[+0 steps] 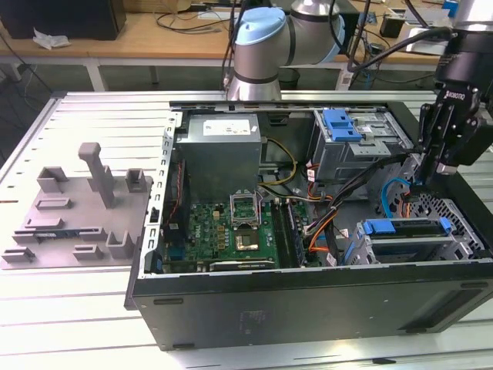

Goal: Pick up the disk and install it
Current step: 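Insert the first disk wire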

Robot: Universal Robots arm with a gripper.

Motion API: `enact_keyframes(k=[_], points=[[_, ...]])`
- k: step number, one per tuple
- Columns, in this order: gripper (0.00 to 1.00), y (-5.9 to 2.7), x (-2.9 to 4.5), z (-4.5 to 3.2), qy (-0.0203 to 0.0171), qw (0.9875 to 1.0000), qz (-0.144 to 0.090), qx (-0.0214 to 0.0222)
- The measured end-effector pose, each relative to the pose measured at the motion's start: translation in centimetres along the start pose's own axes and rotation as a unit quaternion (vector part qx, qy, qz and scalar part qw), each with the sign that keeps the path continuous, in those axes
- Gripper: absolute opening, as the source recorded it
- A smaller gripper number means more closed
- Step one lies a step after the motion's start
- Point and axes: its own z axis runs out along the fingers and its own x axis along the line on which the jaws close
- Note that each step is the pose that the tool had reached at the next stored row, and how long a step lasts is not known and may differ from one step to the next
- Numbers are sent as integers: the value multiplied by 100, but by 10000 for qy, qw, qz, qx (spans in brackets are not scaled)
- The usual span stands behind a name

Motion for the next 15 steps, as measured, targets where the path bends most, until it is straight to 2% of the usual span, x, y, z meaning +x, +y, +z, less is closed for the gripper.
enact_keyframes(k=[1,6,7,9,15], points=[[35,3,-10,-1,45,10000,11,12],[35,15,-57,-5,201,9997,65,105],[35,18,-63,-1,215,9997,70,110],[35,26,-72,12,227,9996,80,120],[35,35,-84,43,209,9995,147,174]])
